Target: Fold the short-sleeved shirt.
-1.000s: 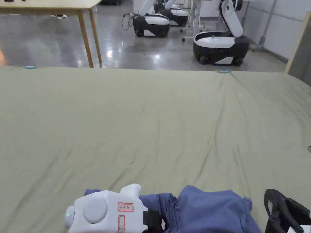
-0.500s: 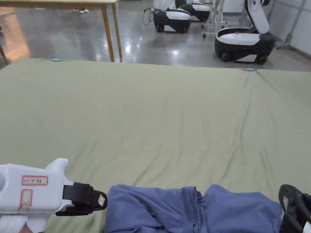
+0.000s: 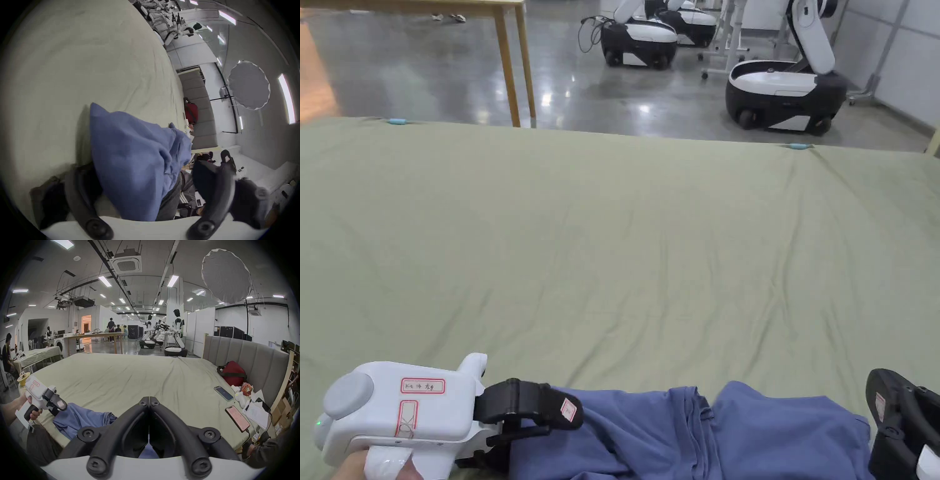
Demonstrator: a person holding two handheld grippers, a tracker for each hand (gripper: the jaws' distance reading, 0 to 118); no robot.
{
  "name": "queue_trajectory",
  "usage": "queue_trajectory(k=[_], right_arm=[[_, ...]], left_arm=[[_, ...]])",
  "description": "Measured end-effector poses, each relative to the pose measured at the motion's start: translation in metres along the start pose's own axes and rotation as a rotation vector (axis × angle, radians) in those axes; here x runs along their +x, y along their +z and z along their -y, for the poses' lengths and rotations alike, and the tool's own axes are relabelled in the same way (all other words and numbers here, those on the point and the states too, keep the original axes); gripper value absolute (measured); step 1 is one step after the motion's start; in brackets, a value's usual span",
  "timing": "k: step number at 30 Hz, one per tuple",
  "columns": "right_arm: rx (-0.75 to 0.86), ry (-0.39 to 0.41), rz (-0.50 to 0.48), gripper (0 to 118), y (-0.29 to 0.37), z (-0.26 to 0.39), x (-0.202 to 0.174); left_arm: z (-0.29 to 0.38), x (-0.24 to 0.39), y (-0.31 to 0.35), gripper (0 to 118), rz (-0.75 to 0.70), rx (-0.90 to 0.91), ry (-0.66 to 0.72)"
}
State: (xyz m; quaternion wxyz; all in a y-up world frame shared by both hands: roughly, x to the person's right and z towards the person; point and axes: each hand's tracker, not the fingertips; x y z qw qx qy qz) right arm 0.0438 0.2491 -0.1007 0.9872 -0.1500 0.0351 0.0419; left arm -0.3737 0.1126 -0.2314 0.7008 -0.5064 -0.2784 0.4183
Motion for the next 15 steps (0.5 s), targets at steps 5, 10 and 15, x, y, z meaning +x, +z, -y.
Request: queue_trajectory(k=[5, 10, 15], right_arm=[[0.007, -0.003, 0.013, 1, 0.004, -0.002, 0.007], [0.020, -0.012, 0.010, 1, 0.002, -0.005, 0.012], [0.043, -0.003, -0.006, 1, 0.000, -0.008, 0.010]], left_arm=[[0.008, 0.004, 0.021, 7, -0.072, 0.015, -0.022], [0.012, 0.023, 0.099, 7, -0.173, 0.113, -0.122], [0.022, 0.065, 0.151, 7, -0.340, 0.197, -0.196]])
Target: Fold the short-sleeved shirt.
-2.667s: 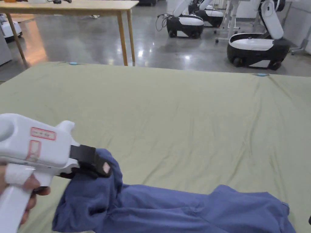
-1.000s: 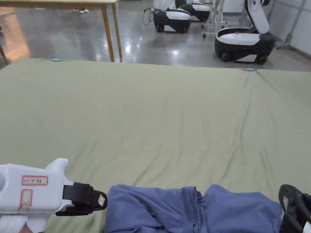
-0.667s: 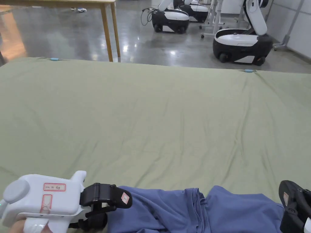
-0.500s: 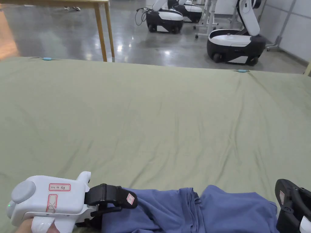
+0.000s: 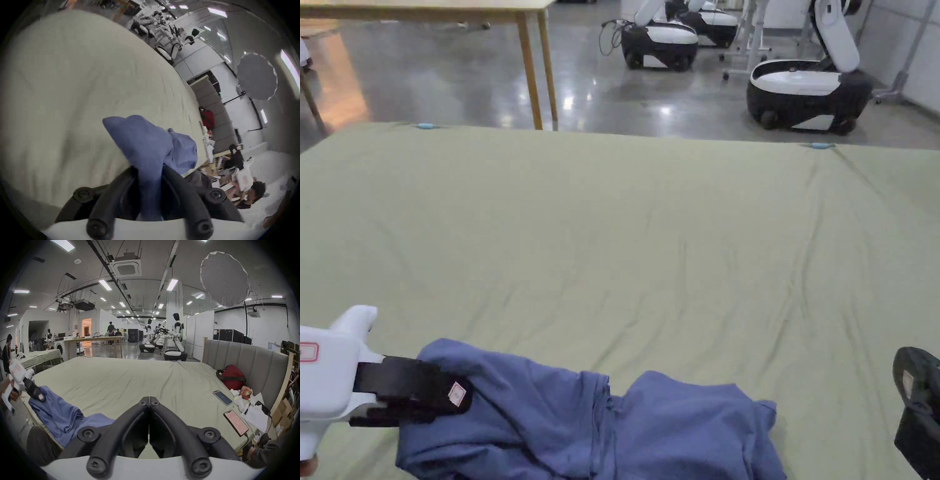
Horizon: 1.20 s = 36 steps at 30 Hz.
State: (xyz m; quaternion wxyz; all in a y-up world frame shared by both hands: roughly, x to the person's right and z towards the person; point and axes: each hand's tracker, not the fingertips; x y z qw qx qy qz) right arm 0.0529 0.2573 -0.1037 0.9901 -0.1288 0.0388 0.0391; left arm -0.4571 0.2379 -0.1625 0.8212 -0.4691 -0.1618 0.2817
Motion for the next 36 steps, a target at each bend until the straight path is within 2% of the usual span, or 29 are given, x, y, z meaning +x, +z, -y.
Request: queue_trajectory(k=[3, 5, 8, 12, 18, 19, 21, 22, 23, 26, 27, 28, 29, 30, 33, 34, 36], right_arm=[[0.015, -0.014, 0.001, 1, 0.000, -0.003, 0.000], [0.027, -0.021, 0.007, 1, 0.003, -0.005, 0.003], [0.043, -0.024, 0.023, 1, 0.009, -0.007, 0.007], [0.050, -0.048, 0.033, 1, 0.014, -0.005, 0.017], [0.028, -0.112, 0.062, 1, 0.013, 0.006, 0.035], [0.025, -0.117, 0.066, 1, 0.012, 0.008, 0.038], [0.017, -0.126, 0.079, 1, 0.011, 0.011, 0.044], [0.010, -0.130, 0.089, 1, 0.011, 0.012, 0.047], [0.005, -0.134, 0.093, 1, 0.011, 0.013, 0.050], [-0.005, -0.143, 0.104, 1, 0.012, 0.017, 0.056], [-0.011, -0.146, 0.107, 1, 0.012, 0.018, 0.058], [-0.017, -0.147, 0.107, 1, 0.011, 0.020, 0.059], [-0.021, -0.148, 0.107, 1, 0.010, 0.021, 0.059], [-0.025, -0.148, 0.108, 1, 0.009, 0.022, 0.058], [-0.036, -0.155, 0.094, 1, 0.004, 0.024, 0.056], [-0.039, -0.157, 0.090, 1, 0.002, 0.025, 0.055], [-0.050, -0.158, 0.079, 1, 0.000, 0.026, 0.052]], left_arm=[[-0.003, 0.037, -0.007, 7, 0.021, -0.004, 0.004], [-0.004, 0.071, -0.018, 7, 0.006, -0.012, -0.085], [-0.004, 0.115, -0.043, 7, -0.013, -0.029, -0.084], [0.004, 0.167, -0.090, 7, -0.103, -0.052, -0.170], [0.019, 0.210, -0.174, 9, -0.159, -0.103, -0.202], [0.025, 0.214, -0.187, 25, -0.170, -0.105, -0.220], [0.032, 0.219, -0.213, 97, -0.146, -0.129, -0.229], [0.033, 0.220, -0.225, 116, -0.116, -0.194, -0.250], [0.039, 0.221, -0.229, 116, -0.085, -0.207, -0.251], [0.037, 0.220, -0.217, 110, -0.085, -0.145, -0.256], [0.038, 0.218, -0.201, 102, -0.065, -0.092, -0.239], [0.035, 0.213, -0.187, 75, -0.038, -0.066, -0.230], [0.033, 0.209, -0.176, 34, -0.020, -0.058, -0.222], [0.031, 0.202, -0.164, 0, 0.017, -0.029, -0.211], [0.032, 0.180, -0.151, 0, 0.080, -0.023, -0.118], [0.030, 0.176, -0.158, 0, 0.128, -0.048, -0.144], [0.031, 0.171, -0.175, 0, 0.192, -0.052, -0.101]])
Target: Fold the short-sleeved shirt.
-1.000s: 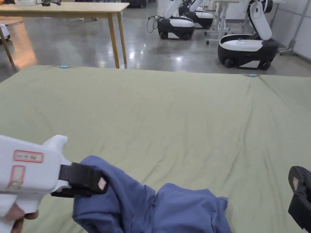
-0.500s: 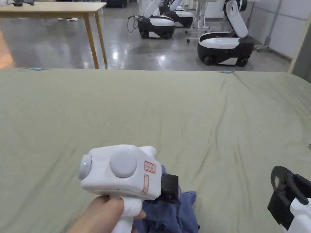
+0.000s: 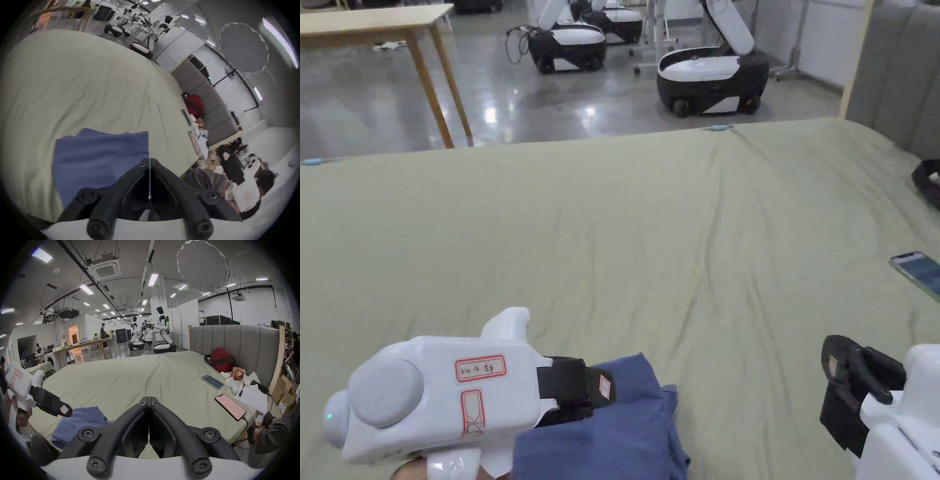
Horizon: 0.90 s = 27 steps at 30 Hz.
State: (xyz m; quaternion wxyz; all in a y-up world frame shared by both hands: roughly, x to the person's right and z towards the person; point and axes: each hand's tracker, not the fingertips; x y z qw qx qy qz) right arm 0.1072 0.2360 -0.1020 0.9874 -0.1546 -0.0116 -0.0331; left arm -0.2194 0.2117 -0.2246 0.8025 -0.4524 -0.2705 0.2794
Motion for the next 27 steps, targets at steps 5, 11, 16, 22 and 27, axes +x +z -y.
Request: queue_trajectory(k=[5, 11, 16, 22, 27], right_arm=[[-0.024, 0.016, -0.017, 1, 0.003, 0.002, -0.005], [-0.141, 0.021, -0.140, 1, -0.005, 0.010, -0.012], [-0.295, -0.129, -0.491, 1, -0.046, 0.009, -0.036], [-0.643, -0.464, -0.941, 1, -0.146, 0.052, -0.062], [-0.858, -0.580, -0.938, 1, -0.189, 0.111, -0.050]], left_arm=[[0.005, -0.029, -0.074, 0, -0.002, -0.083, 0.050], [0.021, -0.042, -0.094, 0, 0.003, -0.138, 0.069], [0.008, -0.021, -0.011, 0, 0.058, -0.008, 0.005], [0.002, -0.066, 0.086, 0, -0.051, 0.081, 0.022], [0.006, -0.111, 0.101, 0, -0.162, 0.045, 0.072]])
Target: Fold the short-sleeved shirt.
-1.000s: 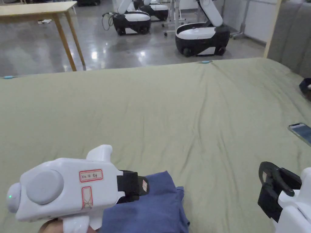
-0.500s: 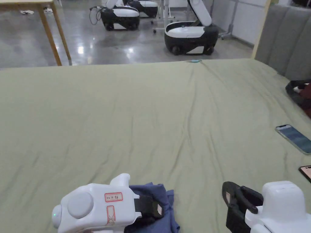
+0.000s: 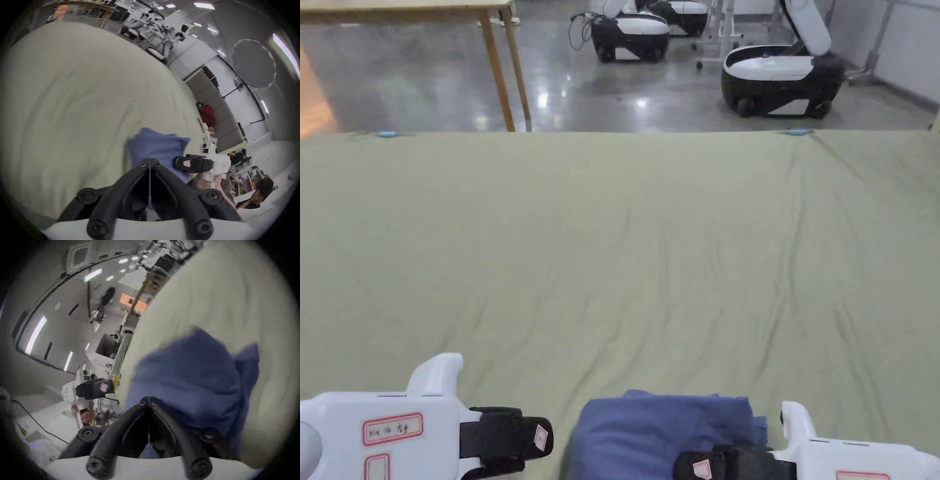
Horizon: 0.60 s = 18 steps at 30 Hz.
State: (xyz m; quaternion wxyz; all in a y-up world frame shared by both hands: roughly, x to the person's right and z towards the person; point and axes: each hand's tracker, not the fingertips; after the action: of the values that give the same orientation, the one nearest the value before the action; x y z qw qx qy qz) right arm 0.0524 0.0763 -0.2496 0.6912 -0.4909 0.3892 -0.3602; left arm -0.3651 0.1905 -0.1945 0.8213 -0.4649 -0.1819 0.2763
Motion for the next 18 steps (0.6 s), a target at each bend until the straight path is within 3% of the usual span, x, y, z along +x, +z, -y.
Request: queue_trajectory(k=[2, 3, 4, 6, 7, 11, 13, 14, 15, 16, 17, 18], right_arm=[[0.003, -0.066, -0.140, 1, 0.003, 0.003, 0.018], [0.029, -0.102, -0.154, 1, 0.007, 0.001, 0.018], [0.034, -0.090, -0.141, 1, 0.007, 0.000, 0.017], [0.021, -0.086, -0.154, 1, 0.006, 0.001, 0.019], [0.022, -0.090, -0.163, 1, 0.007, 0.002, 0.020], [0.037, -0.127, -0.195, 1, 0.011, 0.003, 0.027], [0.045, -0.141, -0.197, 1, 0.013, 0.004, 0.030], [0.047, -0.137, -0.196, 1, 0.016, 0.004, 0.029], [0.048, -0.133, -0.186, 1, 0.017, 0.004, 0.027], [0.049, -0.123, -0.170, 1, 0.019, 0.004, 0.025], [0.052, -0.103, -0.145, 1, 0.020, 0.003, 0.021], [0.057, -0.076, -0.097, 1, 0.023, 0.002, 0.016]], left_arm=[[0.002, -0.010, -0.007, 0, 0.010, -0.022, -0.003], [0.003, -0.014, -0.013, 4, 0.088, -0.051, 0.004], [0.000, -0.027, -0.022, 27, 0.137, -0.082, 0.033], [0.003, -0.034, -0.046, 109, 0.256, -0.149, 0.097], [0.004, -0.040, -0.054, 116, 0.309, -0.188, 0.134], [0.024, -0.054, -0.108, 114, 0.369, -0.184, 0.154], [0.010, -0.027, -0.117, 111, 0.396, -0.200, 0.159], [0.009, -0.025, -0.117, 103, 0.401, -0.199, 0.151], [0.006, -0.023, -0.116, 78, 0.388, -0.195, 0.136], [0.001, -0.025, -0.114, 26, 0.303, -0.177, 0.107], [0.001, -0.029, -0.113, 26, 0.222, -0.161, 0.086], [0.002, -0.035, -0.113, 26, 0.264, -0.168, 0.081]])
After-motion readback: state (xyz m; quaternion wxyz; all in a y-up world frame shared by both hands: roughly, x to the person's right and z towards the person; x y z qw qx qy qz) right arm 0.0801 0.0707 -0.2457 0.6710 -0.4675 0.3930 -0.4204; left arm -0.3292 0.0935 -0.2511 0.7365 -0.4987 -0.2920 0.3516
